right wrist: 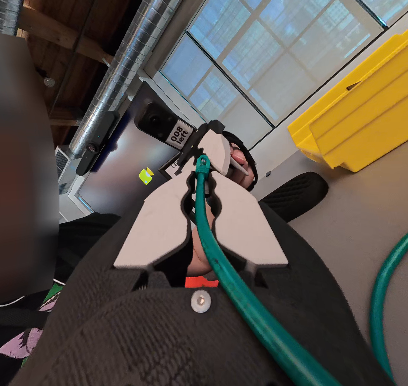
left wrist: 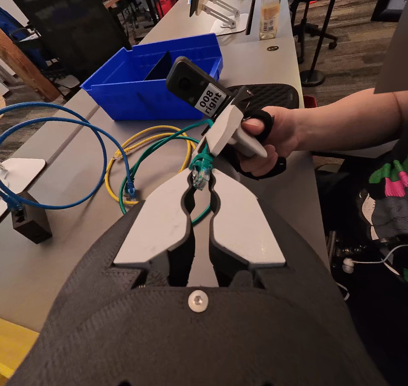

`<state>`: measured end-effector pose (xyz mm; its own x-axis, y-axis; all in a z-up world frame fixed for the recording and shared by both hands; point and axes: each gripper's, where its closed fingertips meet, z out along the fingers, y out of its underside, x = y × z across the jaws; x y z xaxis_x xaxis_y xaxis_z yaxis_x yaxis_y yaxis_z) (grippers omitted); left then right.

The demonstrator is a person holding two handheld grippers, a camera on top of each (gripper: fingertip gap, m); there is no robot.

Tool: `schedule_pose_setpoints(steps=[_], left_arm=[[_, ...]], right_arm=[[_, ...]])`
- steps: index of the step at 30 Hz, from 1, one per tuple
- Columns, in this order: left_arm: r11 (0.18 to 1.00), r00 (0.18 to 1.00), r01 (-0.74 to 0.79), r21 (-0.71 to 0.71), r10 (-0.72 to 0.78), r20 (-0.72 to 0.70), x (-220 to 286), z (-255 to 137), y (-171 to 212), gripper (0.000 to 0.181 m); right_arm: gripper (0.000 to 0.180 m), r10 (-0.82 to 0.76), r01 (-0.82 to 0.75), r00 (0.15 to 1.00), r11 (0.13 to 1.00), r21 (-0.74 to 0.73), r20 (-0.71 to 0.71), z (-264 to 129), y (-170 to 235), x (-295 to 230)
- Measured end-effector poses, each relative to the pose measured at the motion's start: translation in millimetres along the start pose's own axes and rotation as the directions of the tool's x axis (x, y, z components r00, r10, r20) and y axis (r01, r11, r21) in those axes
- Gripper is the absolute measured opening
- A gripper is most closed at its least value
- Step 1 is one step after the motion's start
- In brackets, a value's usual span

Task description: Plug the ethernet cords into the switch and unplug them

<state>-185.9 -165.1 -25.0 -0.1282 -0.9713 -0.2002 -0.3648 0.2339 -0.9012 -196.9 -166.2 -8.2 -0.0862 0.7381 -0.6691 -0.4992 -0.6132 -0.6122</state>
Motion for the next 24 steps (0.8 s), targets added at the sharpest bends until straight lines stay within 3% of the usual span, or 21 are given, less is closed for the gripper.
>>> schedule_pose_setpoints(steps=[7,9,10,14,24], left_arm=[[0.999,0.999,-0.033,-0.038,0.033,0.010,0,-3,4,0.008],[1.000,0.999,-0.025,-0.004,0.025,0.029,-3,-5,-2,0.030],[0.999,0.999,-0.029,0.016,0.029,0.027,-2,-6,-5,0.031],[0.995,0.995,-0.102,-0.009,0.102,0.023,2,-2,-3,0.017],[0.990,0.990,-0.140,-0.010,0.140,-0.028,11,-2,-5,0.016]], right_arm=[[0.011,0.009,-0.009,1.000,1.000,-0.029,-0.006,2,3,0],[0.011,-0.003,0.003,1.000,1.000,-0.023,-0.024,1,2,2],[0.011,0.004,-0.004,1.000,0.999,-0.036,-0.025,1,3,2],[0.011,0.008,-0.010,1.000,0.998,-0.067,-0.022,1,7,2],[0.013,0.035,-0.033,0.999,0.997,-0.072,0.028,3,9,-3]])
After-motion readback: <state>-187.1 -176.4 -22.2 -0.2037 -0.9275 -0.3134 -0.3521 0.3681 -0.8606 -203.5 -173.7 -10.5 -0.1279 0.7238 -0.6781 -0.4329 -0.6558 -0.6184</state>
